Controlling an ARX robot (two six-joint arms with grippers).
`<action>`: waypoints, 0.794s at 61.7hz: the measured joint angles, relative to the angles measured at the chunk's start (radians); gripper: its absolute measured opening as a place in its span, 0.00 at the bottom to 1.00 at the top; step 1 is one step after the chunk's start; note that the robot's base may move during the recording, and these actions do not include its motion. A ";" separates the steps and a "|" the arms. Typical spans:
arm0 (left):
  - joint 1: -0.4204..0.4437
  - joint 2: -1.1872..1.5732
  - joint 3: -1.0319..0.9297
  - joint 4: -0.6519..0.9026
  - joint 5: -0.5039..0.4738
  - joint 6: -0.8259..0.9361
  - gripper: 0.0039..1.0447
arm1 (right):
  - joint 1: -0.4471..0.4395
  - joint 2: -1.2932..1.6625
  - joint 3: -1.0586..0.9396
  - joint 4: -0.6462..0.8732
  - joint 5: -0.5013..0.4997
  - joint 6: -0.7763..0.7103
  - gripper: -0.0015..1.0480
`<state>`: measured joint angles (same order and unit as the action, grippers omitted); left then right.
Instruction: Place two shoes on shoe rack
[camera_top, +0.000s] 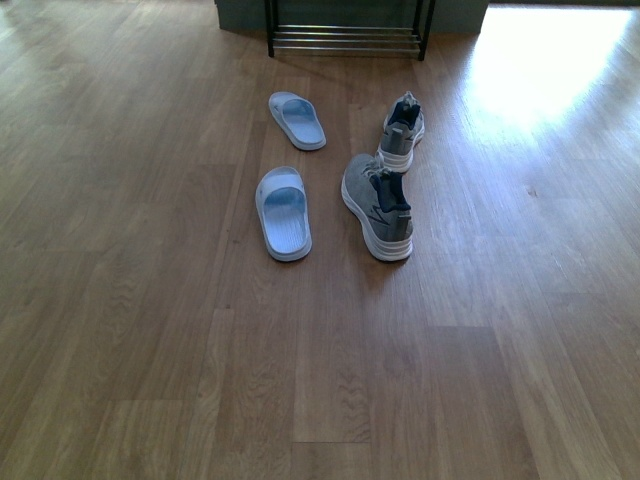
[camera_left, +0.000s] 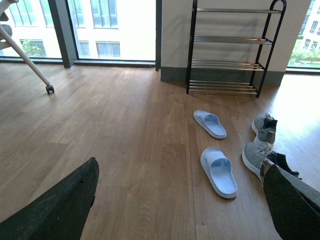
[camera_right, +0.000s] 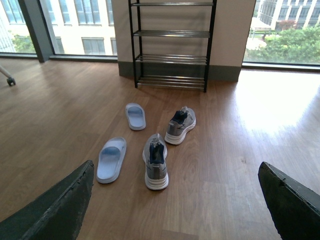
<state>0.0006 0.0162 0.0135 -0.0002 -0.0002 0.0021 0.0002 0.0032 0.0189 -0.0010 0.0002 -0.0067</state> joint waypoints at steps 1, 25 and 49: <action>0.000 0.000 0.000 0.000 0.000 0.000 0.91 | 0.000 0.000 0.000 0.000 0.000 0.000 0.91; 0.000 0.000 0.000 0.000 0.000 0.000 0.91 | 0.000 0.000 0.000 0.000 0.000 0.000 0.91; 0.000 0.000 0.000 0.000 0.000 0.000 0.91 | 0.000 0.000 0.000 0.000 0.000 0.000 0.91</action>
<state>0.0006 0.0162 0.0135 -0.0006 -0.0002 0.0025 0.0002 0.0032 0.0189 -0.0010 0.0002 -0.0067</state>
